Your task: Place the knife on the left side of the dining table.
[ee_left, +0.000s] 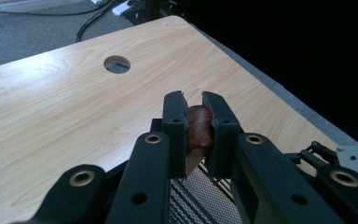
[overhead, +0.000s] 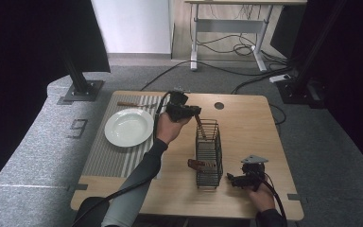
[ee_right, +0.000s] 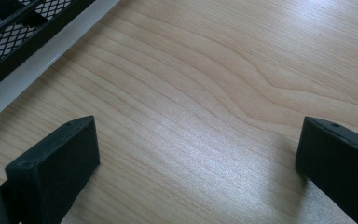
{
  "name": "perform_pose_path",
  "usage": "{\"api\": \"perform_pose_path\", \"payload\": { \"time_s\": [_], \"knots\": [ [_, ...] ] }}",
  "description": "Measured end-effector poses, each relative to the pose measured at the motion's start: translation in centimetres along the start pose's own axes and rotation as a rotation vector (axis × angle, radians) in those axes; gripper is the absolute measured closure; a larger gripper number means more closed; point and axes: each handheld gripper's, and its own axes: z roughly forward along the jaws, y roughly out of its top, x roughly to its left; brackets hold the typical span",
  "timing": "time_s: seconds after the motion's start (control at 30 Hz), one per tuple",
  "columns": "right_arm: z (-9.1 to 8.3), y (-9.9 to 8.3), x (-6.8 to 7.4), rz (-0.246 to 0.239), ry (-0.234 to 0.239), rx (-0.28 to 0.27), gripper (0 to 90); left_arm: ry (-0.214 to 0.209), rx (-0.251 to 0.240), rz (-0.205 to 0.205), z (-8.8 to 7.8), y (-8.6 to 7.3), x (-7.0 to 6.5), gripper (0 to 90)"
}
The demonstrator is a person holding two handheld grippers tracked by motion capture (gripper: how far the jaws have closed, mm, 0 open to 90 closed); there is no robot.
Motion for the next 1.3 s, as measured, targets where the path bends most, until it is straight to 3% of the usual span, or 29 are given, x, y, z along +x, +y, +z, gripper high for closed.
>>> {"api": "perform_pose_path", "payload": {
  "time_s": [0.07,0.33,0.83,1.03,1.3],
  "knots": [
    [0.0,0.0,0.0,-0.001,0.000,0.000,0.0,-0.026,-0.020,-0.018,-0.3,0.1,0.0,79.8],
    [0.0,0.0,0.0,-0.001,0.000,0.000,0.0,-0.013,-0.056,0.009,-2.2,1.1,-0.7,79.8],
    [0.0,0.0,0.0,-0.001,0.001,0.001,0.0,0.015,-0.154,0.059,-8.2,2.5,-1.8,79.9],
    [0.0,0.0,0.0,0.001,0.001,0.002,0.0,0.034,-0.176,0.068,-9.8,2.3,-1.7,79.8],
    [0.0,0.0,0.0,0.000,0.001,0.002,0.0,0.061,-0.205,0.038,-11.8,0.5,-0.5,79.8]
  ]
}}
